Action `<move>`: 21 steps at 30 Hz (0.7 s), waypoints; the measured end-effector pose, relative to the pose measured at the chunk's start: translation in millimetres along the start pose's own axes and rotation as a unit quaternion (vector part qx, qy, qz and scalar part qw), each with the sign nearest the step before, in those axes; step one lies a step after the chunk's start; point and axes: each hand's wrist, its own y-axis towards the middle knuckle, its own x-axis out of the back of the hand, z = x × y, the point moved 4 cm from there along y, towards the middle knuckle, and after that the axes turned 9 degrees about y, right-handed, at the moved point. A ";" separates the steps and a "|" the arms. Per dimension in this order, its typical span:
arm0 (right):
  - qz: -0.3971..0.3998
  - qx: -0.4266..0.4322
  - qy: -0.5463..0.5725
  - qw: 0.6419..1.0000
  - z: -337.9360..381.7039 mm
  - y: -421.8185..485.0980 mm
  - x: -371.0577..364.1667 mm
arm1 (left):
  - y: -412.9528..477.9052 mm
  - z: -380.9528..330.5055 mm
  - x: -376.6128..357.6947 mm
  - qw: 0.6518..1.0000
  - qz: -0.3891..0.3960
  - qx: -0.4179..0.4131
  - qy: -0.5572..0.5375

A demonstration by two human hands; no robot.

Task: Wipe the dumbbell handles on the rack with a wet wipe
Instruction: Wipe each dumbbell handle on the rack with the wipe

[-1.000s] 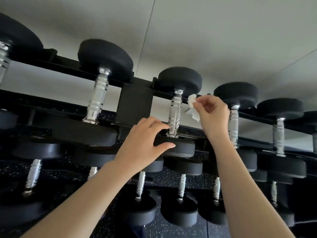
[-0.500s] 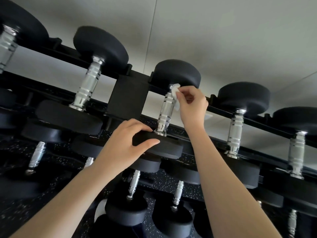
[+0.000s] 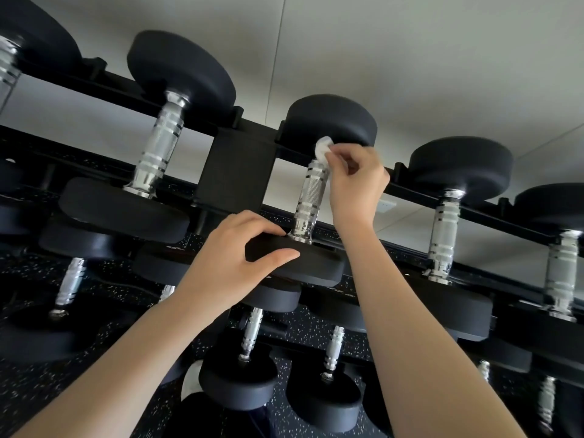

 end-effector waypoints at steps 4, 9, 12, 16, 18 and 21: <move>0.102 0.041 -0.053 0.993 6.8 0.0 1.6 | -0.9 1.2 -0.8 1.000 -0.003 -0.004 -0.010; 0.280 0.050 -0.074 0.956 8.8 -34.1 15.3 | -0.9 1.5 -0.7 1.000 -0.001 -0.007 -0.013; 0.325 0.026 -0.062 0.943 6.6 -45.1 19.0 | -1.0 1.8 -0.1 1.000 -0.001 -0.009 -0.010; 0.378 -0.009 -0.049 0.925 5.8 -47.1 21.6 | -1.2 1.1 -0.5 1.000 -0.005 -0.008 -0.013; 0.398 -0.035 -0.050 0.915 4.8 -44.7 23.2 | -1.4 0.8 -0.6 1.000 -0.005 -0.008 -0.013; 0.414 -0.049 -0.050 0.907 3.4 -43.0 27.2 | -1.5 2.1 -0.7 1.000 -0.004 -0.002 -0.016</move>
